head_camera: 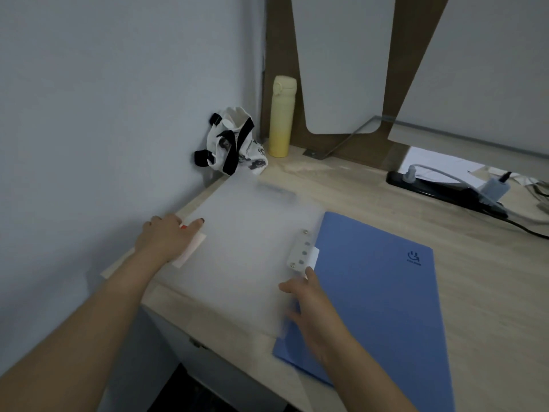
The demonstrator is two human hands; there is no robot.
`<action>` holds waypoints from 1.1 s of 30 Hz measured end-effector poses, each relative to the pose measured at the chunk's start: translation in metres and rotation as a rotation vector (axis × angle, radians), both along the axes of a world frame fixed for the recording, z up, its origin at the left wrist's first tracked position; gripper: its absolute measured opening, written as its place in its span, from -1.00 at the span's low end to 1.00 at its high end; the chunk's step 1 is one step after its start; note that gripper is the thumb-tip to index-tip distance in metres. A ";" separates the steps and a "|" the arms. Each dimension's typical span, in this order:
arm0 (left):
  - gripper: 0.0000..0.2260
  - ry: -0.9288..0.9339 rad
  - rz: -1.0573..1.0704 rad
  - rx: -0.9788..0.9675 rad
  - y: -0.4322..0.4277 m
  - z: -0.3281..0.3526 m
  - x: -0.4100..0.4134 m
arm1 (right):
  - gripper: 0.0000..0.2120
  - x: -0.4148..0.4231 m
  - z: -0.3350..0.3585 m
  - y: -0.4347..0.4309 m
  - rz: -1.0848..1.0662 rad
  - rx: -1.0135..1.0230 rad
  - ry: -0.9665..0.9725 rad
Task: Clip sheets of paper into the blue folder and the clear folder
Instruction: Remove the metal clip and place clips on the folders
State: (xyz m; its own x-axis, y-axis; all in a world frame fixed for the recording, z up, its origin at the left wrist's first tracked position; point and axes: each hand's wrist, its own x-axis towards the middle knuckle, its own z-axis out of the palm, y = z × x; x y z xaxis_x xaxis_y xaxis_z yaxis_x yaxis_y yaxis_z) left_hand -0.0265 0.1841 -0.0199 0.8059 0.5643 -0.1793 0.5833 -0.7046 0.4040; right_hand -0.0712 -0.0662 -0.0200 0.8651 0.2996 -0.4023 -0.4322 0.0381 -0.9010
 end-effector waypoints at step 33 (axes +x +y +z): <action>-0.78 -0.236 -0.336 -0.648 -0.327 -0.042 -0.032 | -0.50 -0.068 -0.013 -0.300 -0.677 -0.442 -0.089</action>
State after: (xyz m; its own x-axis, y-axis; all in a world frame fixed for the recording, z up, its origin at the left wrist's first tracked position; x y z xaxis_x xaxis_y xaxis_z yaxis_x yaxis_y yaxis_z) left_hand -0.0585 -0.1428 -0.0615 0.9735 0.1228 -0.1927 0.2265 -0.4083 0.8843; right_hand -0.1394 -0.3664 -0.0331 0.8363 -0.4704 -0.2817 -0.3685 -0.1016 -0.9241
